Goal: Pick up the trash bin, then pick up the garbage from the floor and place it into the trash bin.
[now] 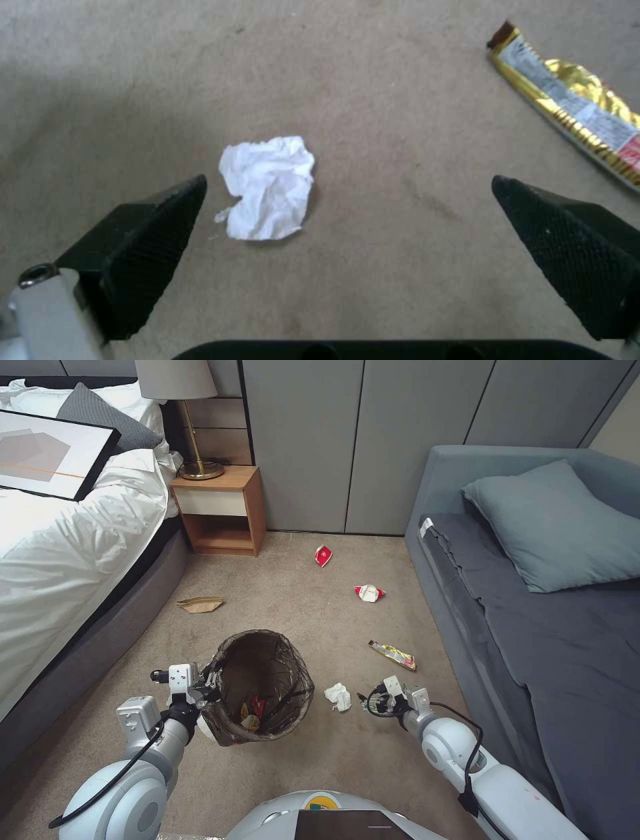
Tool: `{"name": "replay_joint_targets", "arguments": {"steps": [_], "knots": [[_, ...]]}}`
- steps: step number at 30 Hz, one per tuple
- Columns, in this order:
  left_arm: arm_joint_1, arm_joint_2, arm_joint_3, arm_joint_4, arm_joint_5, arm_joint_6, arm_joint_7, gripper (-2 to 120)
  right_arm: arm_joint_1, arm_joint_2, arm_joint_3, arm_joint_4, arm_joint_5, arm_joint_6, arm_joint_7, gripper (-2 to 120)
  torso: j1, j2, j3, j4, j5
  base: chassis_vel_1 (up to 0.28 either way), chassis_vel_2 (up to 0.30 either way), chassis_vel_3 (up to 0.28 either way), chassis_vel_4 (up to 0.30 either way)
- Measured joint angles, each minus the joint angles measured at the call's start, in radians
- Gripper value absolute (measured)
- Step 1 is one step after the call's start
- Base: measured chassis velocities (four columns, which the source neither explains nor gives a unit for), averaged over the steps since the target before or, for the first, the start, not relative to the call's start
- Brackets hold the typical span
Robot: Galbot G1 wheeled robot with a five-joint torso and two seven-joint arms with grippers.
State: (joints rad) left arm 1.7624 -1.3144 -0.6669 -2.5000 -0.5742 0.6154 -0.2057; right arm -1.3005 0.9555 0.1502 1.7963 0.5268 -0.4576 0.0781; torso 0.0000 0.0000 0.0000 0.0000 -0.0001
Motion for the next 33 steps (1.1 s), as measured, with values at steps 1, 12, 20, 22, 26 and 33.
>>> {"name": "replay_joint_targets", "arguments": {"steps": [1, 12, 20, 22, 26, 33], "knots": [[0.000, 0.000, 0.001, 0.000, 0.000, 0.000, 0.000, 8, 0.010, 0.003, -0.016, -0.007, 0.000, -0.001, 0.008, 100, 0.000, 0.000, 0.000, 0.0000, 0.0000, 0.000, 0.000, 0.000, 0.000], [-0.001, -0.003, -0.001, 0.000, 0.000, -0.001, 0.000, 8, 0.116, 0.036, -0.137, -0.071, -0.006, -0.011, 0.074, 100, 0.000, 0.000, 0.000, 0.0001, 0.0001, 0.000, 0.000, 0.000, 0.000], [-0.002, -0.009, 0.001, 0.000, 0.002, -0.002, 0.001, 8, 0.172, 0.048, -0.181, -0.132, -0.020, -0.019, 0.084, 100, 0.000, 0.000, 0.000, 0.0000, 0.0000, 0.000, 0.000, 0.000, 0.000], [-0.002, -0.011, 0.001, 0.000, 0.004, -0.003, 0.001, 8, 0.186, 0.055, -0.194, -0.158, -0.025, -0.021, 0.084, 100, 0.000, 0.000, 0.000, 0.0000, 0.0000, 0.000, 0.000, 0.000, 0.000], [0.000, -0.013, 0.001, 0.000, 0.006, -0.004, 0.001, 8, 0.203, 0.066, -0.217, -0.185, -0.030, -0.021, 0.086, 100, 0.000, 0.000, 0.000, 0.0000, 0.0000, 0.000, 0.000, 0.000, 0.000], [0.001, -0.013, -0.001, 0.000, 0.007, -0.005, 0.001, 8, 0.228, 0.081, -0.252, -0.225, -0.037, -0.022, 0.091, 100, 0.000, 0.000, 0.000, 0.0000, 0.0000, 0.000, 0.000, 0.000, 0.000]]}}
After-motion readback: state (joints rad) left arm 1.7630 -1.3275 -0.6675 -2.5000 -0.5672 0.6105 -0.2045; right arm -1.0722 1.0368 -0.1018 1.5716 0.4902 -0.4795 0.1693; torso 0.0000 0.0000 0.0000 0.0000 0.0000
